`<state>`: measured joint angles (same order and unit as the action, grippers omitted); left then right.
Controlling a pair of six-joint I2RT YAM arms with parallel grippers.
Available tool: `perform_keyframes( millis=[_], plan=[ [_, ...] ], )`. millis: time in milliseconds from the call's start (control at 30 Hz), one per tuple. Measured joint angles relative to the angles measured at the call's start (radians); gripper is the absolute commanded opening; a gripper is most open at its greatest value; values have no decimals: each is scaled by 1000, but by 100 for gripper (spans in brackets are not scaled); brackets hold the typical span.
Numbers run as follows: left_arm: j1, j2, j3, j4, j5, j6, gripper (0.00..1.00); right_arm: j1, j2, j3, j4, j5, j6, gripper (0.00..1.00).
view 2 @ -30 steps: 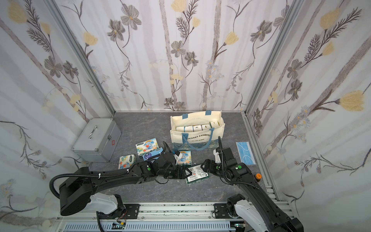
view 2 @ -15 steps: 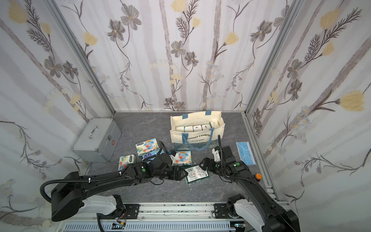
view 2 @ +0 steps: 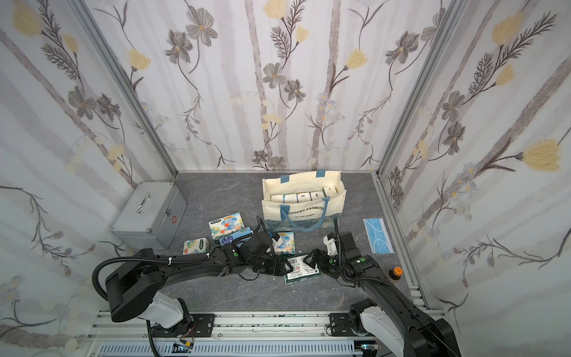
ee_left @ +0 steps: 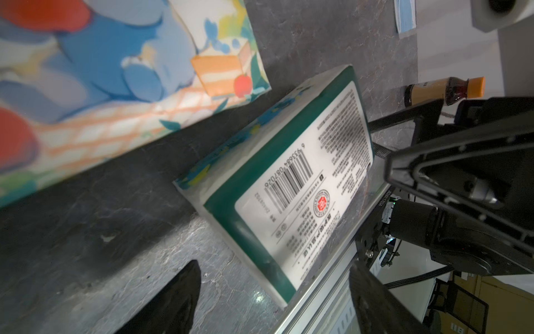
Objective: Put tissues into the canvas bag
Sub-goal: Adjust the pack of facial tissues at the center of the board.
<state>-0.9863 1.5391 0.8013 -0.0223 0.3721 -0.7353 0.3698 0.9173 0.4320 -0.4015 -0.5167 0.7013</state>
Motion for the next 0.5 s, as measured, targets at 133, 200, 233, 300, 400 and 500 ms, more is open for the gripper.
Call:
perform_keyframes(
  millis=[133, 200, 233, 300, 400, 500],
  plan=[
    [13, 18, 13, 6, 14, 22, 84, 46, -43, -3, -24, 10, 11, 84],
    [21, 19, 13, 7, 14, 26, 86, 79, -61, -6, -35, 18, 25, 83],
    [26, 18, 13, 8, 14, 29, 87, 101, -74, -7, -37, 20, 37, 83],
    [33, 6, 13, 1, 13, 40, 89, 145, -101, -15, -27, 22, 67, 83],
    [42, -28, 8, -14, -13, 58, 87, 197, -154, -43, 11, 3, 133, 83],
    [51, -50, -6, -43, -24, 81, 80, 205, -221, -39, 4, 0, 162, 85]
  ],
)
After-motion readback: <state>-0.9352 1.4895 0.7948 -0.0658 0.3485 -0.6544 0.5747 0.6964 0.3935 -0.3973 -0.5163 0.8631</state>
